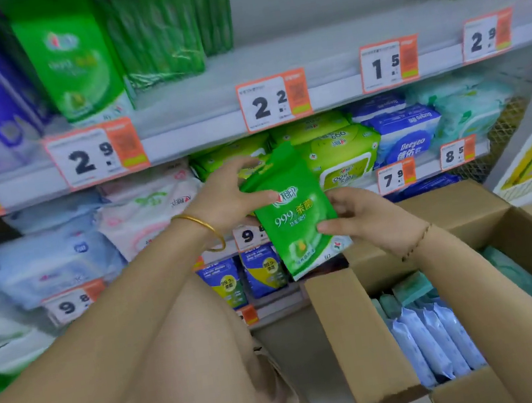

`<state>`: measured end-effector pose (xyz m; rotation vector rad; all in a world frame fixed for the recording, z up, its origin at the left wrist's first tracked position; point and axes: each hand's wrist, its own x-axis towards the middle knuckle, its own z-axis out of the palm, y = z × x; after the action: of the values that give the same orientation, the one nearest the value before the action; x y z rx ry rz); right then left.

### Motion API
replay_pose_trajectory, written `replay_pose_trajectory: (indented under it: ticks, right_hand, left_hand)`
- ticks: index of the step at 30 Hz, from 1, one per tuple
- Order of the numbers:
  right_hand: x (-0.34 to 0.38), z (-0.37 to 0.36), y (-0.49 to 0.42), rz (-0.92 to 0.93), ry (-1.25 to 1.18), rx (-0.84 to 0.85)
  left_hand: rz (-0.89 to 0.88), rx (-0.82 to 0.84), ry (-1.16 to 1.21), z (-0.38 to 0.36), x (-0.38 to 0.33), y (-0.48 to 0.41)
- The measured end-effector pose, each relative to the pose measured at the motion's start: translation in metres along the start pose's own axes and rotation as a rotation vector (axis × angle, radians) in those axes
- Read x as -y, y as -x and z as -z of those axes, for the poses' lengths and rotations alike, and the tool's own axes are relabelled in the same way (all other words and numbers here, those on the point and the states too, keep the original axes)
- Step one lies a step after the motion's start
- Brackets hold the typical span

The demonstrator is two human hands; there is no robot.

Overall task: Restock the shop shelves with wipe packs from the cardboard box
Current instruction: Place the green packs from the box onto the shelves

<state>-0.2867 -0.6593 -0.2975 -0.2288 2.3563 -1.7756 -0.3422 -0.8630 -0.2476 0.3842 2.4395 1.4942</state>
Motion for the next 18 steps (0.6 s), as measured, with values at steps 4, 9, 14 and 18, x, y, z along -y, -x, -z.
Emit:
replay_pose_trajectory:
  ticks: [4,9,14,18]
  right_hand:
    - [0.048,-0.03,-0.02,0.077,-0.193,-0.037]
    - [0.127,-0.064,-0.062,0.189,-0.284,-0.013]
    - [0.191,-0.093,-0.124,0.338,-0.087,-0.167]
    - [0.215,-0.11,-0.173,0.39,0.256,-0.316]
  left_hand:
    - [0.029,-0.092,0.241,0.052,-0.016,0.024]
    - [-0.029,-0.199,0.26,0.114,-0.03,0.048]
    - [-0.195,-0.514,0.127,0.169,-0.042,0.031]
    - [-0.219,-0.752,-0.108,0.2,-0.036,0.001]
